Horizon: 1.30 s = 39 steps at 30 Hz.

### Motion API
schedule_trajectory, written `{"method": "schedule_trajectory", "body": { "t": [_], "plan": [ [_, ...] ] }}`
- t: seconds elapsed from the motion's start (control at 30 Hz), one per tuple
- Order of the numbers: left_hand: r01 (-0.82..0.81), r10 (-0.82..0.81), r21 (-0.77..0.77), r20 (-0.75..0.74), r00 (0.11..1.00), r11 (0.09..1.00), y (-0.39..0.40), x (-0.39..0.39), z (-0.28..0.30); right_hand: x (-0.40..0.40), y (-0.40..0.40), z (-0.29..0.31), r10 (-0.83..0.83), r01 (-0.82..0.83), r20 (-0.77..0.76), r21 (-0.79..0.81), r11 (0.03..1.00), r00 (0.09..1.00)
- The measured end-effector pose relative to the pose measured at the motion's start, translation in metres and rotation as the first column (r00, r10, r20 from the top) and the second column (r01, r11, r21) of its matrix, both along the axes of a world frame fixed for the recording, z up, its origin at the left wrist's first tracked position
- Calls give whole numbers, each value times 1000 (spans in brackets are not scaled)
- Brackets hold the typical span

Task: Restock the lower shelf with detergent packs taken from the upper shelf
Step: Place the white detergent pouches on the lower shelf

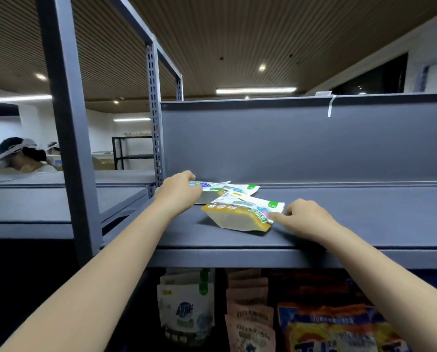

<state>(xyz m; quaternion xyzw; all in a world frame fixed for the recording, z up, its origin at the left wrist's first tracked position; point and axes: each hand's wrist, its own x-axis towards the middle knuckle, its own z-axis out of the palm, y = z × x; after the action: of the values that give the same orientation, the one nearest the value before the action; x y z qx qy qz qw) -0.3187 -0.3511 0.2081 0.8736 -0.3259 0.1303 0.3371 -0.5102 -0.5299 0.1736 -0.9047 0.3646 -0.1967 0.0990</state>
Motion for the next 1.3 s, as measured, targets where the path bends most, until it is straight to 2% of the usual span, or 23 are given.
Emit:
{"method": "schedule_trajectory", "body": {
  "t": [0.1,0.17,0.27,0.33,0.43,0.5,0.6,0.7,0.8,0.87,0.93,0.97,1.07,1.13,1.2,1.27,1.3],
  "plan": [
    [-112,65,234,201,977,966,-25,26,-8,18,-7,-4,-48,48,-61,6,999,997],
    [-160,58,353,281,958,922,-38,45,-16,30,-11,-4,-77,82,-82,51,995,994],
    [-156,54,438,236,970,885,-49,73,-25,45,-14,0,-113,134,-115,188,973,987],
    [-167,62,464,233,971,870,-54,83,-28,50,-14,2,-120,152,-153,224,963,981],
    [-226,52,463,358,932,857,-58,92,-34,55,-16,3,-127,167,-161,261,951,979],
    [-253,38,450,432,901,856,-58,95,-36,54,-20,4,-101,134,-115,335,933,988],
    [-280,42,434,482,875,857,-60,95,-34,52,-21,6,-50,49,-11,440,897,999],
    [-301,14,416,566,824,858,-64,89,-32,51,-18,6,-66,-19,137,539,842,988],
    [-272,-12,309,680,733,912,-62,73,-29,55,-13,5,-81,-113,283,608,786,956],
    [-219,-30,259,706,708,941,-60,59,-23,58,-11,5,-96,-148,337,630,763,937],
    [-148,-65,246,687,723,958,-57,45,-17,58,-10,5,-110,-154,350,646,748,930],
    [-98,-90,253,639,764,963,-55,39,-15,58,-11,5,-107,-154,345,649,745,933],
    [134,-210,256,296,932,957,-53,33,-11,54,-15,3,-90,-173,383,598,783,919],
    [256,-279,191,105,955,948,-51,33,-12,50,-22,4,-157,-152,465,560,815,871],
    [217,-226,110,71,972,970,-48,40,-11,44,-26,8,-245,-98,558,513,853,793],
    [10,-37,167,155,987,986,-45,51,-13,38,-28,16,-287,-53,662,443,895,692],
    [-70,38,224,147,988,972,-43,57,-15,35,-27,21,-286,-38,709,403,914,644]
  ]
}}
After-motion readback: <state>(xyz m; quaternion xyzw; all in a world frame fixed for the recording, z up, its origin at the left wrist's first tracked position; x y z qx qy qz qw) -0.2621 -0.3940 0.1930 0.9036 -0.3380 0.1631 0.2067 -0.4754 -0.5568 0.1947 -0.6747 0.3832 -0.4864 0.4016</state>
